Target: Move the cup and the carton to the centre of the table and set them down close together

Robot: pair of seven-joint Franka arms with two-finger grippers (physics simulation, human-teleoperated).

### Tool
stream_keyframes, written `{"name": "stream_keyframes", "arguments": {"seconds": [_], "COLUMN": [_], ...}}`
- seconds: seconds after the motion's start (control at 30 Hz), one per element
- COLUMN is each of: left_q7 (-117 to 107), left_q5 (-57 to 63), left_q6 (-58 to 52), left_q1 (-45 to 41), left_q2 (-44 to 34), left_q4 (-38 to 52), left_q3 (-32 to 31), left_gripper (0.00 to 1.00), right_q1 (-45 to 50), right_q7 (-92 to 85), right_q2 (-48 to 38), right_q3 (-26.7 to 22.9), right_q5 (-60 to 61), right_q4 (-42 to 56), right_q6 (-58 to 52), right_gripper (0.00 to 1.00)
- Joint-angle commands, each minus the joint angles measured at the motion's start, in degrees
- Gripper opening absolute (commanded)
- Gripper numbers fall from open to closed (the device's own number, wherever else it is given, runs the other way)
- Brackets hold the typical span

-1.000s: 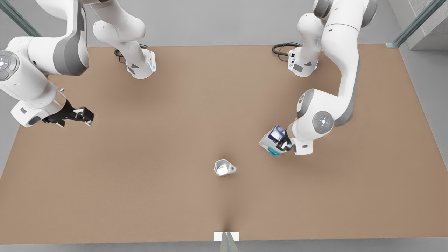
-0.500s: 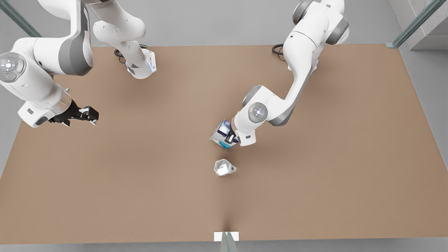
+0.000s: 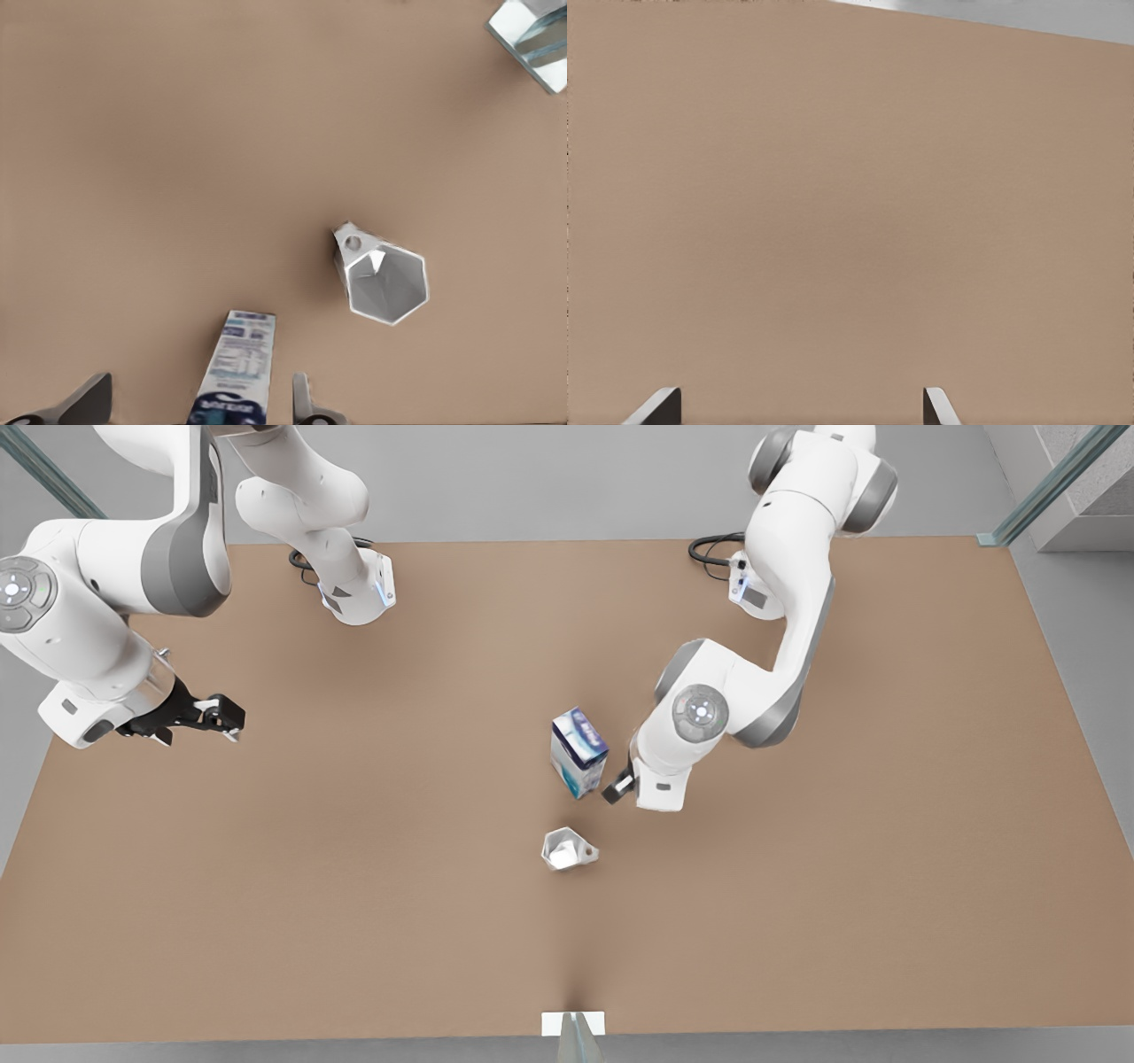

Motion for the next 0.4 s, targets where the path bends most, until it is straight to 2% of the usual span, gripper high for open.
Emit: {"name": "stream_keyframes", "arguments": {"seconds": [0.0, 0.03, 0.1, 0.13, 0.17, 0.2, 0.23, 0.37], "left_q7": [4.01, 21.95, 37.27, 41.93, 44.31, 44.4, 44.57, 44.66], "left_q5": [1.96, 1.87, 1.96, 2.92, 6.34, 11.71, 13.21, 13.21], "left_q6": [-0.33, -4.28, -9.21, -9.83, -10.44, -12.02, -11.94, -11.94], "left_q1": [0.03, -0.06, 0.03, 0.29, 7.75, 18.56, 21.3, 22.97], "left_q2": [-0.09, -1.32, -3.52, -5.7, -8.79, -10.63, -10.72, -10.64], "left_q4": [-0.01, 0.08, 0.07, -0.01, -0.45, -0.45, -0.45, -0.45], "left_q3": [1.44, 7.33, 13.58, 14.73, 8.59, -3.72, -6.28, -7.77], "left_gripper": [1.0, 1.0, 1.0, 1.0, 1.0, 1.0, 1.0, 1.0], "right_q1": [-0.18, -0.36, -0.45, -0.45, -0.45, -0.45, -0.45, -0.45], "right_q7": [-0.04, -0.04, -0.04, -0.04, -0.04, -0.04, -0.04, 0.05], "right_q2": [-0.04, -0.04, -0.13, -0.13, -0.13, -0.13, -0.13, -0.13], "right_q3": [-0.02, -0.02, -0.29, -0.29, -0.29, -0.29, -0.29, -0.29], "right_q5": [0.02, -0.07, -0.07, -0.07, -0.07, 0.02, 0.02, 0.02], "right_q4": [0.0, 0.09, 0.09, 0.09, 0.09, 0.09, 0.09, 0.0], "right_q6": [0.0, 0.0, 0.0, 0.0, 0.0, 0.0, -0.09, -0.26], "right_gripper": [1.0, 1.0, 1.0, 1.0, 1.0, 1.0, 1.0, 1.0]}}
